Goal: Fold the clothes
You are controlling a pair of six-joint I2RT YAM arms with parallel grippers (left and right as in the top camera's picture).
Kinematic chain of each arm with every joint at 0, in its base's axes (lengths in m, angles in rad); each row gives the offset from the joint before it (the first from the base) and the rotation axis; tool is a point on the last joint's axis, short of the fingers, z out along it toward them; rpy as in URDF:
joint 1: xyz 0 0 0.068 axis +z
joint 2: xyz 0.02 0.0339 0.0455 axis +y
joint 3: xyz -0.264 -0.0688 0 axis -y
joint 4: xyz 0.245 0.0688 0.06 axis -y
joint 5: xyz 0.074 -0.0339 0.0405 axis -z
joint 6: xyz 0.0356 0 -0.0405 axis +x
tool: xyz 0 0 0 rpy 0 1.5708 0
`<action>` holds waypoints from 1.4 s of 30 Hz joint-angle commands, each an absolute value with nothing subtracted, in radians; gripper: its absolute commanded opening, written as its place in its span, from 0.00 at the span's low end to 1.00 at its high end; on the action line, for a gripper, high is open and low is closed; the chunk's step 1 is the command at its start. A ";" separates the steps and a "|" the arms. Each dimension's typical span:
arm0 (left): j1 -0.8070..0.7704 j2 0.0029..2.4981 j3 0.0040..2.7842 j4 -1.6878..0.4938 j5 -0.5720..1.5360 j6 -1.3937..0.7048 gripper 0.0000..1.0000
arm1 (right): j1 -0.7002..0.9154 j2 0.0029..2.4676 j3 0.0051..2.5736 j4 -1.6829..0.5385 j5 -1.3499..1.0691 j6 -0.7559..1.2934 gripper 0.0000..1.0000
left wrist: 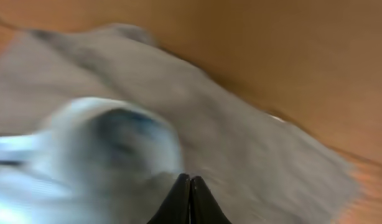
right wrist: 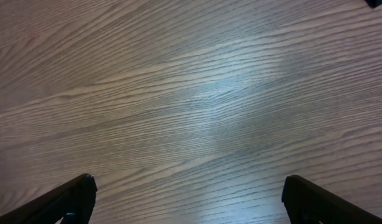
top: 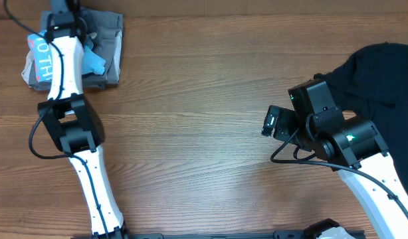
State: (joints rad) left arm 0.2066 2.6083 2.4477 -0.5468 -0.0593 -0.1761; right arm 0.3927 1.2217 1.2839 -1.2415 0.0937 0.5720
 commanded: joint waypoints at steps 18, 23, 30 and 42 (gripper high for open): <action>0.156 2.385 2.431 -0.694 0.046 -0.097 0.30 | 0.390 1.222 1.290 -1.236 0.104 0.574 1.00; 0.142 2.233 2.431 -0.815 0.107 -0.157 1.00 | 0.390 1.222 1.290 -1.236 0.104 0.574 1.00; 0.143 2.014 2.431 -1.052 0.302 -0.162 1.00 | 0.390 1.222 1.290 -1.236 0.104 0.574 1.00; 0.142 1.657 2.431 -1.473 0.413 -0.160 1.00 | 0.390 1.222 1.290 -1.236 0.104 0.574 1.00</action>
State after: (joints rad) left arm 0.1436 1.7645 2.4237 -1.4239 0.3340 -0.1547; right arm 0.3927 1.2221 1.2839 -1.2423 0.0940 0.5724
